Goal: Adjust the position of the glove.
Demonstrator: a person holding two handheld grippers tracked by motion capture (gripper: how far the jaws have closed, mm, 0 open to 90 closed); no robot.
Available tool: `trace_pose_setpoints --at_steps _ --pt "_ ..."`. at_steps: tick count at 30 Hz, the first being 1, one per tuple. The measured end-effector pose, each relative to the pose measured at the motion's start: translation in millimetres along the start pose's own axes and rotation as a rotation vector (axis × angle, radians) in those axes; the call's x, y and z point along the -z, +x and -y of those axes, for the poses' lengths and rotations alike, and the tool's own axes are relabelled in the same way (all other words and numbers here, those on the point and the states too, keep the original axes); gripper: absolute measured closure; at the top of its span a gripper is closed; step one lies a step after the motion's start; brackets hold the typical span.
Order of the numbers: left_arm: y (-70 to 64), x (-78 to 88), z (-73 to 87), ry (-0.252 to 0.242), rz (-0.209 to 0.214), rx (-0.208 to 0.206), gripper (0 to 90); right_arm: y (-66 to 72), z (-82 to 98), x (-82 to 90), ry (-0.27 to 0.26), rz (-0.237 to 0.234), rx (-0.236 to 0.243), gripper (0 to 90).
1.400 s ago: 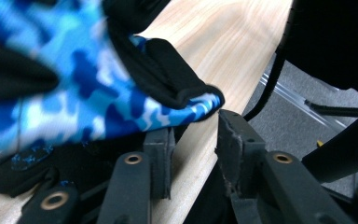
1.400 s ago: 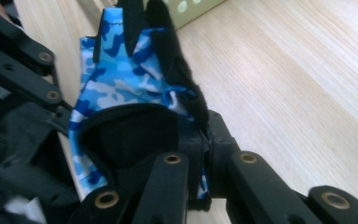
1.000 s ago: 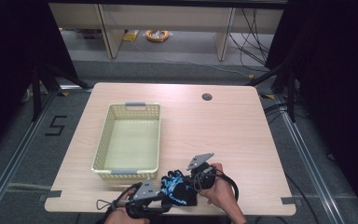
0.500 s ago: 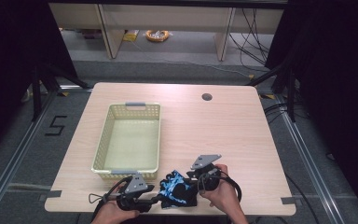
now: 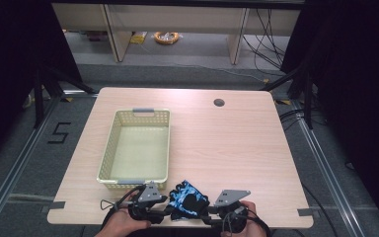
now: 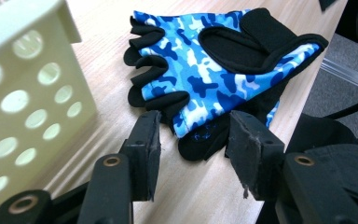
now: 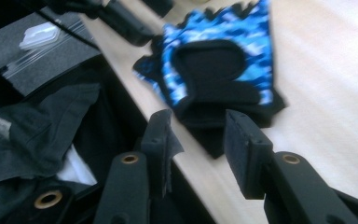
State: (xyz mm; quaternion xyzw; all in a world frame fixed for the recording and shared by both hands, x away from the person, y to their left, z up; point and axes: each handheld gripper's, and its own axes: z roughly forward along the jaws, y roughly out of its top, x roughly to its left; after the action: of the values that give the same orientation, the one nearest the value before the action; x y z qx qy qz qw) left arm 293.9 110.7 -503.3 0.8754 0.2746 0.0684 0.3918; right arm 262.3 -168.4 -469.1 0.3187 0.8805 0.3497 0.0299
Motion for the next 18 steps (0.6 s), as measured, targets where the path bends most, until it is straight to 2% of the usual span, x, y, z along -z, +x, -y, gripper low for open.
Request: trace_pose_setpoints --at_steps 3,4,5,6,7,8,10,11,13,14,15,16,17,18 --pt "-2.0 -2.4 0.4 -0.02 0.021 0.038 52.2 3.8 0.3 -9.8 0.013 -0.014 0.016 61.6" --pt "0.0 -1.3 0.3 0.0 0.018 0.006 52.2 6.4 -0.4 -11.8 0.032 -0.015 0.007 61.7" --pt "1.4 -1.2 -0.1 0.001 0.015 -0.016 52.1 7.7 -2.1 -13.8 0.046 -0.015 0.021 61.6" --pt "2.1 -2.3 0.0 0.004 0.01 -0.017 52.0 9.4 -2.6 -15.8 0.045 -0.012 0.016 61.6" --pt "1.2 -3.5 0.5 0.004 0.01 0.003 51.9 8.4 -4.8 -18.3 0.051 -0.002 0.061 61.7" --pt "3.0 -4.2 -0.3 0.013 0.003 -0.025 51.8 9.4 -5.5 -20.2 0.049 0.013 0.055 61.9" --pt "2.4 -7.7 -0.5 0.02 0.012 -0.008 52.3 11.7 -8.1 -23.7 0.067 0.03 0.061 65.6" --pt "2.4 -8.8 -1.1 0.017 0.013 -0.025 52.8 11.5 -9.4 -26.6 0.065 0.032 0.083 68.8" --pt "0.3 -10.3 -1.7 0.027 0.021 -0.046 56.9 7.9 -11.3 -28.8 0.077 0.024 0.121 76.7" --pt "1.0 -10.5 -2.4 0.026 0.002 -0.073 59.0 7.5 -11.3 -29.1 0.084 0.019 0.113 79.1" --pt "-0.6 -11.0 -2.5 0.029 0.01 -0.063 62.2 7.9 -11.1 -29.2 0.091 0.019 0.104 81.4" --pt "-0.1 -11.4 -3.0 0.031 0.003 -0.065 65.4 5.7 -10.9 -30.6 0.084 0.022 0.126 82.5" --pt "1.2 -11.9 -3.3 0.031 -0.005 -0.069 68.2 4.5 -10.6 -30.6 0.099 0.015 0.125 83.6" --pt "0.7 -12.5 -3.5 0.015 -0.004 -0.061 71.9 4.9 -9.7 -30.2 0.103 0.018 0.102 84.7"
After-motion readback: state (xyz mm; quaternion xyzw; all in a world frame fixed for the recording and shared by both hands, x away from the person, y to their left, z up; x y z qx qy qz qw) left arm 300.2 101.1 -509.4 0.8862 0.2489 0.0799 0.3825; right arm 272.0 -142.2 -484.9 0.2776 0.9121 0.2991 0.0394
